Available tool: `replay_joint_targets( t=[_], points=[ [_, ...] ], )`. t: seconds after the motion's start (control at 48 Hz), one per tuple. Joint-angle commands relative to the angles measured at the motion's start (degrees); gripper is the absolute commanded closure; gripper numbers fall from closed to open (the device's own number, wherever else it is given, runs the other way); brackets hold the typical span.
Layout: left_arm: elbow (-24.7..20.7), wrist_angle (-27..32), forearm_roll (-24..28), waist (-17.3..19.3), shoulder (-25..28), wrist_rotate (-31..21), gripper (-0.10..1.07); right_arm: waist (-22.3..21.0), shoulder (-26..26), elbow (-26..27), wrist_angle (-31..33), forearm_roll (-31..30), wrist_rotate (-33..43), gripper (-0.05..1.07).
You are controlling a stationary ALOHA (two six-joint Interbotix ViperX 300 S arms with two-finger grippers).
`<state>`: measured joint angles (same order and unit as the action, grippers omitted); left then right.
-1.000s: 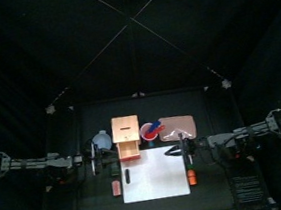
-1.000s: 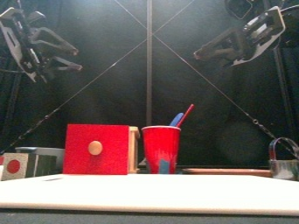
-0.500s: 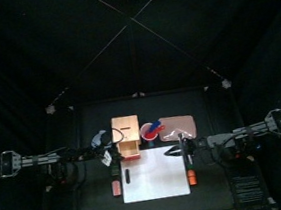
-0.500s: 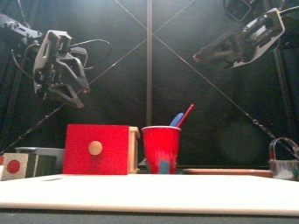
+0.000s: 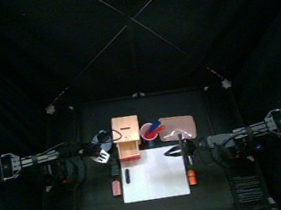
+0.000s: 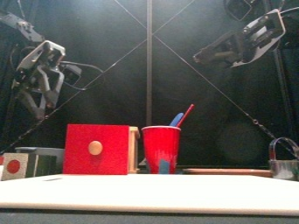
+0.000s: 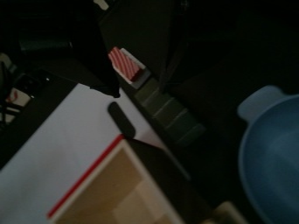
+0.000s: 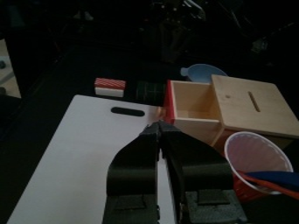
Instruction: Put sushi roll into drawer
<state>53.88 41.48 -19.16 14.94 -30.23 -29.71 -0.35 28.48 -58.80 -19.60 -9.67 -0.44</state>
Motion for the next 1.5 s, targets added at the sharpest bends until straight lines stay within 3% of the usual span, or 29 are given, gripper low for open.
replay_joint_targets(
  t=[0.0,0.104,0.333,0.583,0.812,1.125,1.479],
  points=[
    [0.8,-0.7,5.0,0.2,-0.1,-5.2,0.17,-0.2,0.2,0.7,-0.5,-0.4,0.0,0.97],
    [2.8,-3.8,12.1,-0.6,-0.1,-14.0,0.15,-0.3,0.0,0.6,-0.5,-1.0,0.0,0.97],
    [4.7,-10.1,21.4,-7.8,0.6,-28.3,0.05,-0.4,0.0,0.5,-0.5,-1.8,0.0,0.97],
    [6.6,-14.5,25.2,-12.7,4.8,-38.4,0.01,-0.4,-0.2,0.3,-0.5,-1.8,0.0,0.97],
    [4.4,-14.9,25.9,-15.2,11.3,-41.0,0.01,-0.4,-0.3,0.3,-0.5,-1.8,0.0,0.97],
    [2.0,-14.8,26.8,-15.7,18.1,-42.5,0.01,-0.4,-0.4,0.2,-0.5,-1.8,0.0,0.97],
    [1.6,-13.8,29.8,-17.3,19.0,-46.2,0.02,-0.4,-0.4,0.4,-0.5,-1.8,0.0,0.97]
  ],
)
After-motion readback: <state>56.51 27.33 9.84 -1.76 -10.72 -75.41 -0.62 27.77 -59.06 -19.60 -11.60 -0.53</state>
